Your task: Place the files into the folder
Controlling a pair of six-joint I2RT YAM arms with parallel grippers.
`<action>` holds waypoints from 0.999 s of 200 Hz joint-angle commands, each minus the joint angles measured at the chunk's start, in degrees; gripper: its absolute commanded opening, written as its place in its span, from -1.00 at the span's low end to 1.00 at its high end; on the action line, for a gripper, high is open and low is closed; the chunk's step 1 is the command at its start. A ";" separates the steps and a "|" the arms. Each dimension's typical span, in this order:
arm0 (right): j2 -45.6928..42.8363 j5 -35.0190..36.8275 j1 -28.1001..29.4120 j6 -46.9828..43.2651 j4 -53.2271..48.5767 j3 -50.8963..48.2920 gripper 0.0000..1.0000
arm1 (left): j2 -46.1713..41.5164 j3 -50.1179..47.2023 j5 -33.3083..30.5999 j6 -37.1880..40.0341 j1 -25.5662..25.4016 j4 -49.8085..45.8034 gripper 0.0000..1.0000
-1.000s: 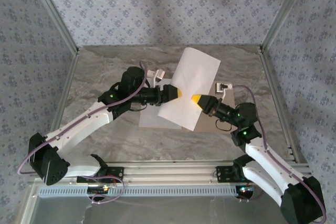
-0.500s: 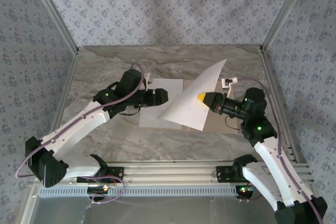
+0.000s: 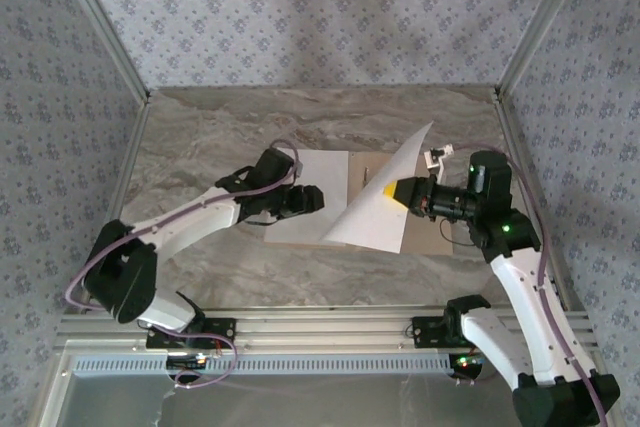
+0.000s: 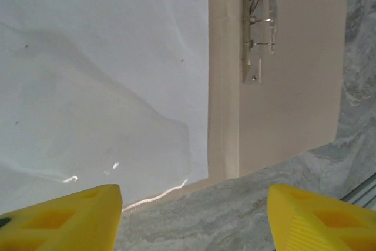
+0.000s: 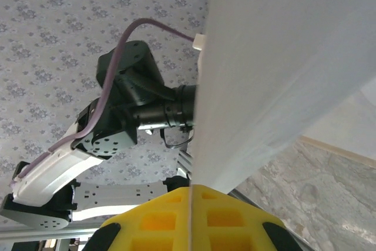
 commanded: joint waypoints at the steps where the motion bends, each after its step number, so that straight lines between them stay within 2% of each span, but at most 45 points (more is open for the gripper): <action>1: -0.12 -0.82 -0.46 -2.69 -4.28 1.94 -1.00 | 3.03 -0.82 1.93 -1.18 0.17 4.21 0.28; 48: 0.15 0.31 -0.74 -3.36 -4.92 2.22 -1.00 | 6.79 -4.56 -0.03 -4.04 0.45 7.41 0.22; 97: 1.29 1.14 -0.86 -2.11 0.01 3.25 -1.00 | 7.65 -9.74 -1.62 -5.58 2.90 8.33 0.18; 117: 1.99 2.75 -0.81 -1.94 -1.17 3.72 -1.00 | 6.39 -13.57 -4.01 -6.31 4.36 9.16 0.17; 151: 3.55 2.45 -0.64 -1.80 -0.35 3.51 -1.00 | 3.70 -20.57 -3.87 -7.57 7.57 11.49 0.16; 200: 5.78 3.11 0.75 -0.33 4.08 2.59 -1.00 | -4.19 -27.65 -4.87 -6.51 11.46 8.89 0.18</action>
